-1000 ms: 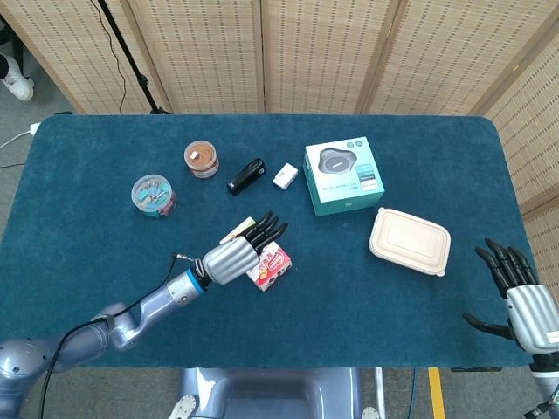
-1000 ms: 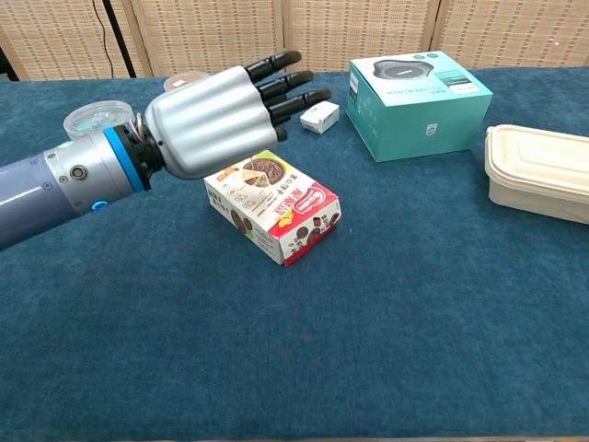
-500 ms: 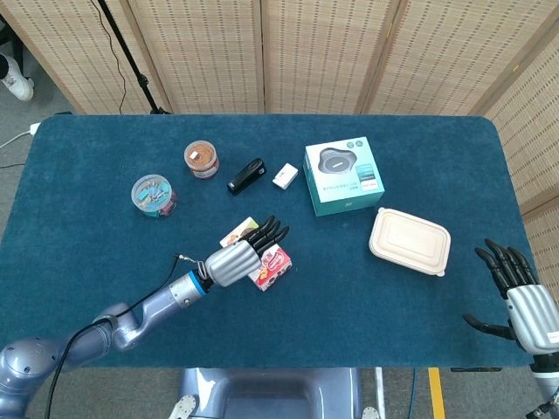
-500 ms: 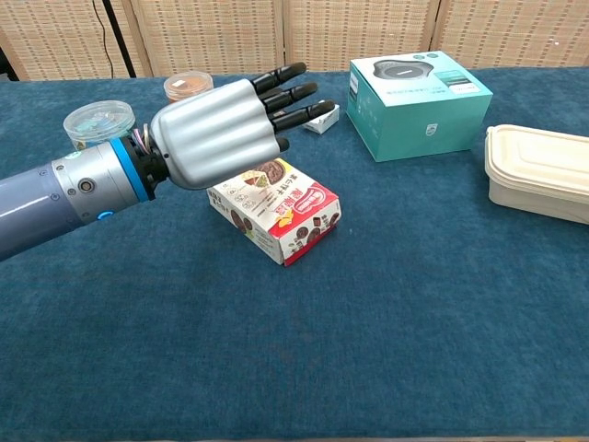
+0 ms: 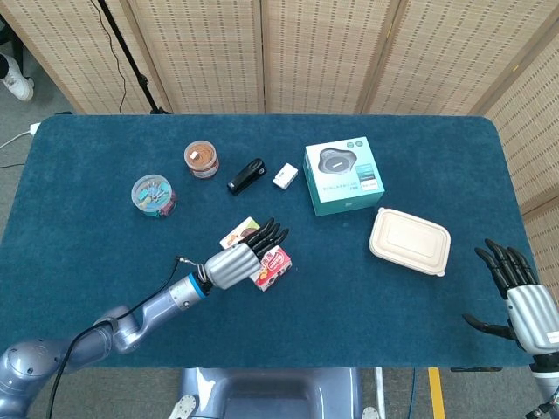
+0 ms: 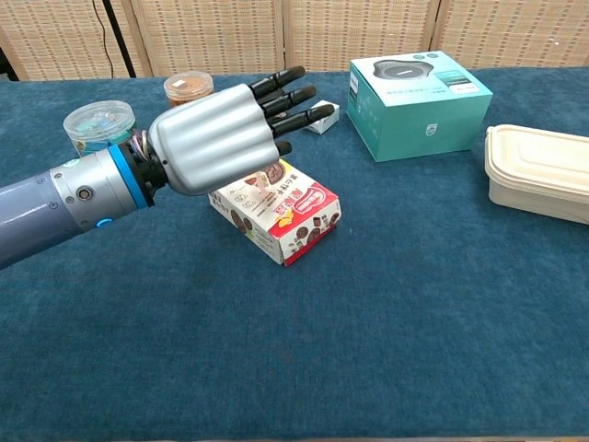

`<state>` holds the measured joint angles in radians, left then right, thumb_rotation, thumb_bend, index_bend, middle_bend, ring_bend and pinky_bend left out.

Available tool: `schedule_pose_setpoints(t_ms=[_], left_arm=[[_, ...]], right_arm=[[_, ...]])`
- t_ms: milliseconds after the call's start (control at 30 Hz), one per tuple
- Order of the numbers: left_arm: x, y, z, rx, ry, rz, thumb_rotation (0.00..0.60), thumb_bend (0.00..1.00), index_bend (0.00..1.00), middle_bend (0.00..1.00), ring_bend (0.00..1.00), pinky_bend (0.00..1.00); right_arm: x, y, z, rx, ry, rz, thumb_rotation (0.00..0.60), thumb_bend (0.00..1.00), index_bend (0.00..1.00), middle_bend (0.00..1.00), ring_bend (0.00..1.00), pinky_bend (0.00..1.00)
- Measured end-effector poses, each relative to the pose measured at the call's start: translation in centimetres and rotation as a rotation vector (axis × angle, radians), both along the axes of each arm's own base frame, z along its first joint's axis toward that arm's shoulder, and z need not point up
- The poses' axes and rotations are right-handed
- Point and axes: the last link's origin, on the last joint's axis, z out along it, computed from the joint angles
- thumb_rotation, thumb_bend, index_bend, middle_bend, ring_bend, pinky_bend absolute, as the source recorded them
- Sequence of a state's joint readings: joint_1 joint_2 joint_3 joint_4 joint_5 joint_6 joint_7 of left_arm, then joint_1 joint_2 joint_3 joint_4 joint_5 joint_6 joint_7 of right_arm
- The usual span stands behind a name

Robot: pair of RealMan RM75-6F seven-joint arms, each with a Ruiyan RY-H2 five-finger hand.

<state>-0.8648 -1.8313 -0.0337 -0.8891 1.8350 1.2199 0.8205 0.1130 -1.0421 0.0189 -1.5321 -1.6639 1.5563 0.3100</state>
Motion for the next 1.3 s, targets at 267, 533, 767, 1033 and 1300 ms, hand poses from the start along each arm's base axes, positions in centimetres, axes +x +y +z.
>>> schedule_pose_setpoints(t_ms=[267,533,767,1033,1300], left_arm=[[0.1,0.0,1.1,-0.011,-0.049,0.010,0.600,0.43,0.22,0.00,0.00,0.00],[0.1,-0.2,2.1,-0.037,-0.140,0.048,0.600,0.39,0.19,0.00,0.00,0.00],[-0.2,-0.9,4.0,-0.121,-0.320,0.134,0.600,0.35,0.01,0.00,0.00,0.00],[-3.1,-2.3,9.2,-0.213,-0.508,0.356,0.600,0.29,0.00,0.00,0.00,0.00],[-7.7,-4.2,14.5,-0.190,-0.715,0.588,0.600,0.30,0.00,0.00,0.00,0.00]], right_arm=[[0.0,0.0,-0.1,0.002,0.002,0.000,0.600,0.00,0.00,0.00,0.00,0.00],[0.0,0.0,-0.1,0.001,0.005,-0.002,0.600,0.00,0.00,0.00,0.00,0.00],[0.0,-0.1,-0.4,0.009,0.016,-0.003,0.600,0.00,0.00,0.00,0.00,0.00],[0.1,-0.3,-1.1,0.018,0.057,-0.018,0.600,0.00,0.00,0.00,0.00,0.00],[0.2,-0.5,-2.0,0.047,0.159,-0.003,0.600,0.00,0.00,0.00,0.00,0.00]])
